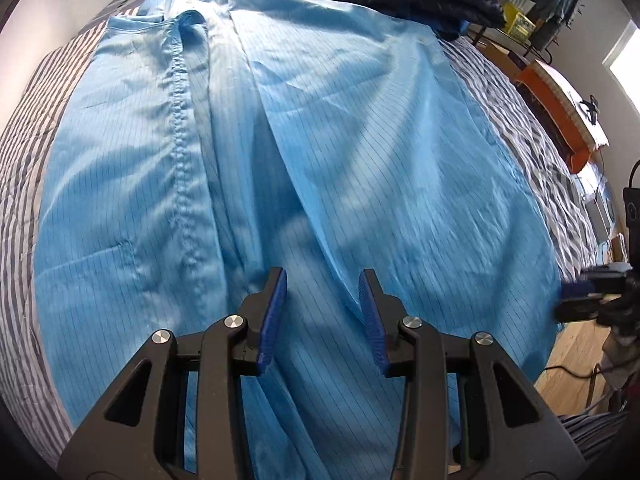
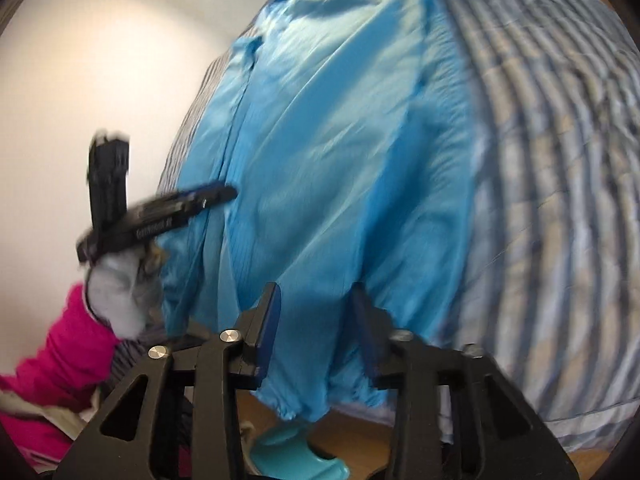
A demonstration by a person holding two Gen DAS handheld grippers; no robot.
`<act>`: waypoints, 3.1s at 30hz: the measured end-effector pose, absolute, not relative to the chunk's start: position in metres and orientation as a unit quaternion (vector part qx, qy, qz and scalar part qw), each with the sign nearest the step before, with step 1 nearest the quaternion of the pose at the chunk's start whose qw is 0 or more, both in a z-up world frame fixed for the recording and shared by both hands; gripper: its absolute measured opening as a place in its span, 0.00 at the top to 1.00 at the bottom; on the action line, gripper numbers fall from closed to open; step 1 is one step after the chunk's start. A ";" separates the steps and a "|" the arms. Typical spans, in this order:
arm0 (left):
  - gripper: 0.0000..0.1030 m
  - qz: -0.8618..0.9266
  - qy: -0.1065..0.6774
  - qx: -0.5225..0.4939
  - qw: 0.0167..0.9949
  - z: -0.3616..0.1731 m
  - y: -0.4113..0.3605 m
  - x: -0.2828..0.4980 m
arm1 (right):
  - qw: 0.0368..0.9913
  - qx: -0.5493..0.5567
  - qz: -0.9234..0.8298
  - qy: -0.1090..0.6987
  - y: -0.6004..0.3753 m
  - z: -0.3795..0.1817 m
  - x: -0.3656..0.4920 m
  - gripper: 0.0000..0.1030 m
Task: Fold large clothes
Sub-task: 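Grasp the unfolded coat side edge with the right gripper, then lift and fold the held coat side over the coat body with the right gripper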
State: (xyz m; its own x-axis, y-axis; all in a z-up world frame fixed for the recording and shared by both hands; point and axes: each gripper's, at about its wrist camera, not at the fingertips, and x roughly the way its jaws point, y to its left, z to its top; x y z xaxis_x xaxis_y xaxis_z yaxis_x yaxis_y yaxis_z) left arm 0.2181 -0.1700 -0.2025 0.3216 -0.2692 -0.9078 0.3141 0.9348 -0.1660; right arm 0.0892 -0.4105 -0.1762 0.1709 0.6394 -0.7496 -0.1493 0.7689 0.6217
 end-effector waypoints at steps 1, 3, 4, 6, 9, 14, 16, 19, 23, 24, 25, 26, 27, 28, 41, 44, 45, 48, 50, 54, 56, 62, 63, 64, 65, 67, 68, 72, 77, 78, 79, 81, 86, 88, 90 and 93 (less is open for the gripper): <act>0.63 -0.181 0.553 0.021 0.813 -0.202 -0.171 0.216 | 0.740 0.192 0.268 0.585 -0.400 -0.173 0.090 0.98; 0.65 -0.186 0.552 0.027 0.812 -0.201 -0.173 0.212 | 0.760 0.161 0.264 0.572 -0.388 -0.157 0.088 0.99; 0.72 -0.185 0.553 0.032 0.812 -0.202 -0.173 0.211 | 0.768 0.152 0.264 0.563 -0.385 -0.146 0.088 1.00; 0.75 -0.188 0.553 0.034 0.811 -0.201 -0.174 0.209 | 0.788 0.144 0.260 0.539 -0.384 -0.120 0.086 1.00; 0.76 -0.194 0.549 0.034 0.812 -0.199 -0.173 0.201 | 0.809 0.151 0.253 0.508 -0.394 -0.087 0.084 1.00; 0.76 -0.202 0.551 0.016 0.809 -0.198 -0.168 0.194 | 0.788 0.174 0.201 0.555 -0.408 -0.125 0.100 0.99; 0.76 -0.207 0.549 -0.005 0.810 -0.193 -0.162 0.190 | 0.779 0.179 0.175 0.575 -0.418 -0.152 0.108 0.98; 0.75 -0.226 0.551 -0.052 0.802 -0.186 -0.154 0.181 | 0.766 0.231 0.174 0.574 -0.434 -0.168 0.109 0.98; 0.75 -0.251 0.549 -0.078 0.793 -0.181 -0.165 0.175 | 0.768 0.217 0.189 0.572 -0.432 -0.171 0.102 0.97; 0.75 -0.257 0.548 -0.079 0.792 -0.179 -0.172 0.175 | 0.766 0.220 0.193 0.573 -0.431 -0.173 0.101 0.95; 0.75 -0.266 0.547 -0.078 0.790 -0.177 -0.182 0.175 | 0.763 0.221 0.195 0.574 -0.431 -0.175 0.101 0.92; 0.75 -0.273 0.545 -0.076 0.789 -0.176 -0.191 0.175 | 0.763 0.221 0.198 0.575 -0.432 -0.177 0.098 0.91; 0.75 -0.281 0.543 -0.071 0.788 -0.174 -0.201 0.175 | 0.763 0.219 0.200 0.575 -0.428 -0.179 0.100 0.91; 0.75 -0.288 0.542 -0.065 0.787 -0.173 -0.209 0.176 | 0.764 0.214 0.203 0.574 -0.430 -0.180 0.100 0.91; 0.75 -0.351 0.630 0.075 0.688 -0.209 -0.237 0.146 | 0.790 0.172 0.178 0.560 -0.422 -0.180 0.105 0.99; 0.75 -0.347 0.635 0.089 0.684 -0.209 -0.216 0.126 | 0.793 0.183 0.184 0.551 -0.428 -0.178 0.103 1.00; 0.75 -0.344 0.635 0.092 0.685 -0.209 -0.211 0.122 | 0.793 0.184 0.184 0.551 -0.428 -0.178 0.102 1.00; 0.75 -0.337 0.628 0.097 0.695 -0.206 -0.204 0.116 | 0.787 0.170 0.182 0.565 -0.425 -0.182 0.101 1.00; 0.75 -0.335 0.620 0.101 0.702 -0.202 -0.202 0.111 | 0.786 0.153 0.189 0.569 -0.422 -0.181 0.098 0.99; 0.75 -0.349 0.584 0.078 0.729 -0.178 -0.198 0.101 | 0.781 0.163 0.232 0.557 -0.425 -0.164 0.104 0.99; 0.75 -0.351 0.572 0.062 0.739 -0.169 -0.194 0.100 | 0.779 0.180 0.243 0.549 -0.431 -0.160 0.113 0.99; 0.75 -0.335 0.576 0.030 0.746 -0.176 -0.192 0.114 | 0.785 0.181 0.204 0.556 -0.431 -0.182 0.150 0.85; 0.75 -0.328 0.578 0.032 0.746 -0.179 -0.196 0.118 | 0.784 0.182 0.200 0.559 -0.429 -0.187 0.156 0.84; 0.75 -0.316 0.580 0.036 0.750 -0.183 -0.194 0.121 | 0.784 0.181 0.197 0.560 -0.428 -0.191 0.160 0.84; 0.75 -0.309 0.581 0.036 0.752 -0.185 -0.192 0.123 | 0.785 0.175 0.185 0.564 -0.426 -0.196 0.165 0.84; 0.76 -0.298 0.582 0.030 0.756 -0.189 -0.188 0.130 | 0.787 0.162 0.179 0.568 -0.422 -0.203 0.170 0.96; 0.75 -0.294 0.582 0.031 0.758 -0.191 -0.188 0.131 | 0.790 0.153 0.177 0.567 -0.419 -0.204 0.170 0.99; 0.75 -0.287 0.583 0.036 0.759 -0.200 -0.190 0.135 | 0.805 0.111 0.165 0.558 -0.413 -0.201 0.167 1.00; 0.75 -0.288 0.578 0.045 0.762 -0.206 -0.199 0.135 | 0.817 0.129 0.142 0.543 -0.436 -0.197 0.160 1.00; 0.75 -0.287 0.577 0.047 0.763 -0.207 -0.201 0.134 | 0.820 0.128 0.140 0.540 -0.437 -0.197 0.158 1.00; 0.75 -0.286 0.576 0.046 0.764 -0.207 -0.201 0.134 | 0.824 0.121 0.133 0.538 -0.437 -0.195 0.157 1.00; 0.75 -0.285 0.574 0.040 0.767 -0.204 -0.202 0.134 | 0.824 0.122 0.129 0.537 -0.437 -0.193 0.157 1.00; 0.75 -0.286 0.539 0.037 0.791 -0.177 -0.196 0.126 | 0.828 0.141 0.163 0.518 -0.445 -0.166 0.147 1.00; 0.75 -0.288 0.528 0.028 0.799 -0.168 -0.193 0.123 | 0.839 0.136 0.165 0.501 -0.450 -0.148 0.139 1.00; 0.75 -0.288 0.519 0.022 0.804 -0.163 -0.191 0.121 | 0.851 0.126 0.162 0.484 -0.447 -0.131 0.135 1.00; 0.75 -0.287 0.508 0.003 0.812 -0.157 -0.189 0.121 | 0.868 0.125 0.163 0.453 -0.452 -0.104 0.120 1.00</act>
State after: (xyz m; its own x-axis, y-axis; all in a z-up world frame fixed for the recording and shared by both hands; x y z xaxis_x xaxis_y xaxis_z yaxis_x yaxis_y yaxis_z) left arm 0.1214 -0.1885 -0.1566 0.3189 -0.4635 -0.8268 0.4687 0.8353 -0.2875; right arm 0.1202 -0.4517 -0.1036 0.5370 0.3957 -0.7450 -0.1700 0.9158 0.3639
